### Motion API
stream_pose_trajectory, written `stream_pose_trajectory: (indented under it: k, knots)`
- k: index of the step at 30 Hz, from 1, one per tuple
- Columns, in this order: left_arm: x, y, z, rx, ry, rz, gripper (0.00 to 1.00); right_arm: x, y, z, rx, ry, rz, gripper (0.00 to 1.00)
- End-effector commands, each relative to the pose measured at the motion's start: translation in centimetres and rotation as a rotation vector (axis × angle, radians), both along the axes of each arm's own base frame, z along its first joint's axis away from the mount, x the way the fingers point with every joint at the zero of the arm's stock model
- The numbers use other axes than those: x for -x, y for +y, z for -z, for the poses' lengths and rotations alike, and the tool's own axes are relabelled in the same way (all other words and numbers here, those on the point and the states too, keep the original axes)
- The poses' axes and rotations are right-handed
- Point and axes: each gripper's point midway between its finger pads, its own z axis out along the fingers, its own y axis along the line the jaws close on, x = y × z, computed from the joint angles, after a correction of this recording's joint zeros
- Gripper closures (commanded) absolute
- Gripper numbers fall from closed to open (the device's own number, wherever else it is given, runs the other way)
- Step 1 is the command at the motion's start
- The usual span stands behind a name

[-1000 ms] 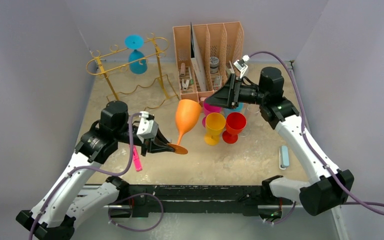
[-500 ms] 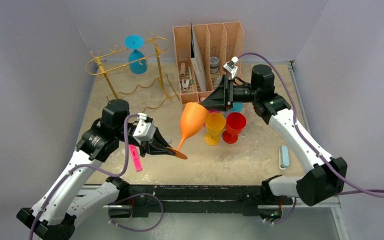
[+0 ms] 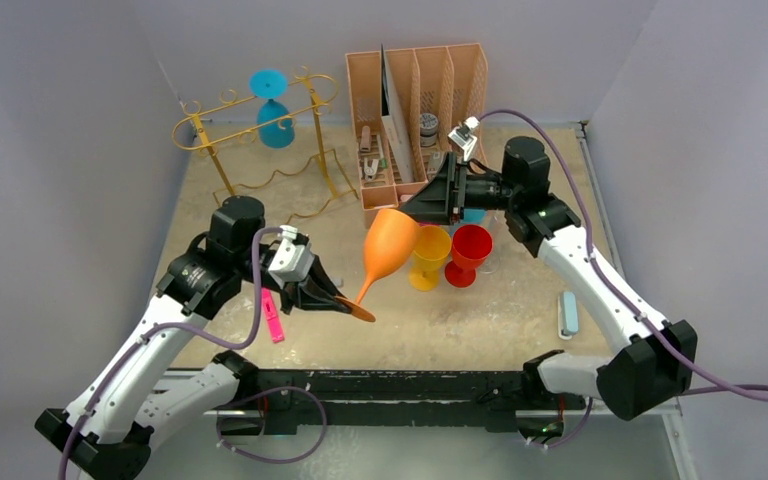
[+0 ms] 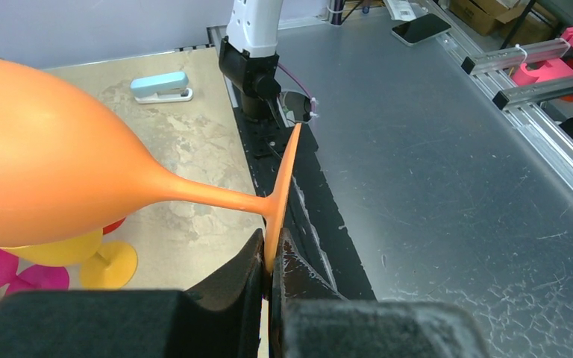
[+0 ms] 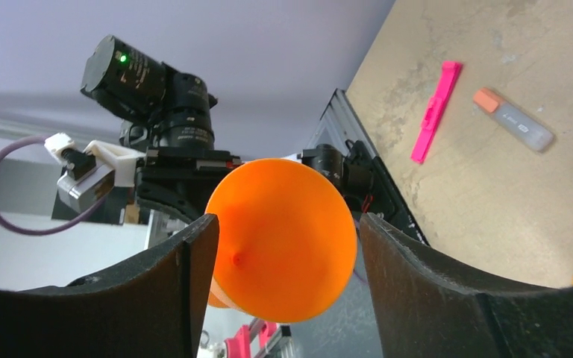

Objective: Take the wine glass off the wine glass rack
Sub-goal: Place the wine glass at the center of the board.

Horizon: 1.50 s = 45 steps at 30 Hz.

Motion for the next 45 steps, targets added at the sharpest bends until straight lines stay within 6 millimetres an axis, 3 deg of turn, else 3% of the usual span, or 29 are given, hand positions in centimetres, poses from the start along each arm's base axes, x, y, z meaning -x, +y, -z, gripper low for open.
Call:
stream_pose_trajectory:
  k: [1,10,14,18,24,36,45]
  knots:
    - [0.3,0.2,-1.5,0.029,-0.064,0.006,1.00,0.2,-0.7,-0.8,0.018,-0.091,0.096,0.27]
    - [0.9,0.6,-1.5,0.014,-0.054,0.010,1.00,-0.7,-1.7,-0.9,0.050,-0.145,0.231,0.22]
    - [0.9,0.5,-1.5,0.017,-0.050,0.019,1.00,0.1,-1.2,-2.2,0.003,-0.162,0.153,0.22]
    - [0.8,0.4,-1.4,0.018,-0.047,0.024,1.00,1.9,0.1,-3.5,-0.081,-0.099,-0.030,0.27]
    - [0.6,0.3,-1.5,0.018,-0.047,0.024,1.00,4.8,1.7,-3.3,-0.084,-0.057,-0.209,0.37]
    - [0.2,0.4,-0.4,-0.037,0.003,-0.007,1.00,6.2,1.2,-3.2,-0.058,-0.077,-0.264,0.60]
    - [0.6,0.6,0.3,-0.050,0.006,0.015,1.00,6.6,1.1,-4.1,-0.085,-0.082,-0.294,0.58]
